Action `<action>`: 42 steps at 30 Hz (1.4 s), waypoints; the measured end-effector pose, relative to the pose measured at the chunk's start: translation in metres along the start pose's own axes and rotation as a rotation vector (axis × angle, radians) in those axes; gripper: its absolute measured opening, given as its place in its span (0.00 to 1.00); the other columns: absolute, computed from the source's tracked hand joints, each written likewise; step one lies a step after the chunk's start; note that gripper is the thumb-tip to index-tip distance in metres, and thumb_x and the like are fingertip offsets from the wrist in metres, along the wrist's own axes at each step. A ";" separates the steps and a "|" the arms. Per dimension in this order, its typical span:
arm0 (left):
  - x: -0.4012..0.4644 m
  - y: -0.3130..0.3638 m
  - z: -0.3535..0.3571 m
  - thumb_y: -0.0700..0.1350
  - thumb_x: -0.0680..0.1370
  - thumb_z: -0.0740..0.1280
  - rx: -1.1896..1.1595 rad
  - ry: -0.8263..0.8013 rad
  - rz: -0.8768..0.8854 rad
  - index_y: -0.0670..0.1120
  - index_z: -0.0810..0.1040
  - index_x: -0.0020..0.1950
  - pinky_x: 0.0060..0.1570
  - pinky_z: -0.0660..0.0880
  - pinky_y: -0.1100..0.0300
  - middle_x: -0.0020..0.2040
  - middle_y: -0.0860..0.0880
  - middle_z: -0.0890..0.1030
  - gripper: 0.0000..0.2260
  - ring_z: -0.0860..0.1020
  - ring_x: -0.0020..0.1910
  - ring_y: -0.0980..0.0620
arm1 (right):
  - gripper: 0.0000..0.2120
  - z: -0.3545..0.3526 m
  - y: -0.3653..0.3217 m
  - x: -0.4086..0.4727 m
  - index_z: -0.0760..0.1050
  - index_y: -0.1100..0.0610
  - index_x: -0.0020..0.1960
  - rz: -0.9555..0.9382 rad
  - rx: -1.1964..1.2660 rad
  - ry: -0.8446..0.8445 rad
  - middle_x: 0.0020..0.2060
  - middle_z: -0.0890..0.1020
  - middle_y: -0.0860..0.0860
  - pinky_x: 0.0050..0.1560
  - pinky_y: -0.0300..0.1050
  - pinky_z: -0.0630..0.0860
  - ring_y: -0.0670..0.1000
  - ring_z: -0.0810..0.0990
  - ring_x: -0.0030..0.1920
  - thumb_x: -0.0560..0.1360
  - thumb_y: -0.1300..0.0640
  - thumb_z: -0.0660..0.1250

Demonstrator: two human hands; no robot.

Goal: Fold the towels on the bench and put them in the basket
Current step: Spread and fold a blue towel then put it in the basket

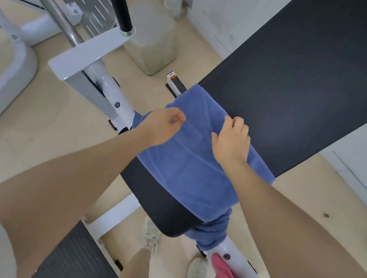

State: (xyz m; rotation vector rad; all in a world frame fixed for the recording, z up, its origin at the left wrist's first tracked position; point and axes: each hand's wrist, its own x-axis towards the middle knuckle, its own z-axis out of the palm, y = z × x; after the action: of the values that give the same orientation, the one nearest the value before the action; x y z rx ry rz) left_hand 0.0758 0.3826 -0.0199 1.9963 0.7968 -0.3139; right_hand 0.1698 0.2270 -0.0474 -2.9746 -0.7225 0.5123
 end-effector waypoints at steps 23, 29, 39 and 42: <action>-0.137 0.200 0.017 0.40 0.79 0.60 0.100 -0.249 0.541 0.47 0.77 0.53 0.40 0.71 0.72 0.49 0.49 0.82 0.08 0.78 0.39 0.56 | 0.10 -0.198 0.094 -0.204 0.64 0.57 0.34 -0.076 0.676 -0.013 0.29 0.66 0.50 0.33 0.43 0.59 0.49 0.63 0.33 0.67 0.70 0.60; -0.250 0.285 0.093 0.39 0.79 0.59 0.039 -0.364 0.825 0.48 0.78 0.52 0.45 0.73 0.66 0.43 0.56 0.80 0.09 0.78 0.40 0.58 | 0.03 -0.235 0.177 -0.327 0.70 0.64 0.36 -0.092 0.918 0.215 0.31 0.68 0.50 0.34 0.36 0.62 0.45 0.66 0.34 0.63 0.64 0.62; -0.452 0.330 0.290 0.41 0.79 0.61 0.097 -0.821 1.000 0.53 0.79 0.48 0.49 0.73 0.70 0.43 0.60 0.82 0.09 0.78 0.45 0.63 | 0.14 -0.212 0.359 -0.569 0.71 0.49 0.36 0.044 0.898 0.491 0.30 0.73 0.44 0.34 0.30 0.66 0.39 0.70 0.32 0.66 0.69 0.62; -0.495 0.344 0.359 0.47 0.75 0.66 0.283 -1.004 1.051 0.49 0.78 0.46 0.45 0.72 0.67 0.41 0.58 0.79 0.04 0.76 0.41 0.60 | 0.14 -0.198 0.413 -0.637 0.69 0.47 0.34 0.169 0.783 0.577 0.29 0.72 0.42 0.32 0.33 0.65 0.40 0.70 0.31 0.64 0.67 0.60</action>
State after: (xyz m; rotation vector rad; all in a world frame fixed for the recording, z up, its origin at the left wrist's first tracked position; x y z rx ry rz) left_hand -0.0422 -0.2436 0.2730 1.8734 -0.9381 -0.7051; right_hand -0.1178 -0.4210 0.2890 -2.2513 -0.1501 -0.0775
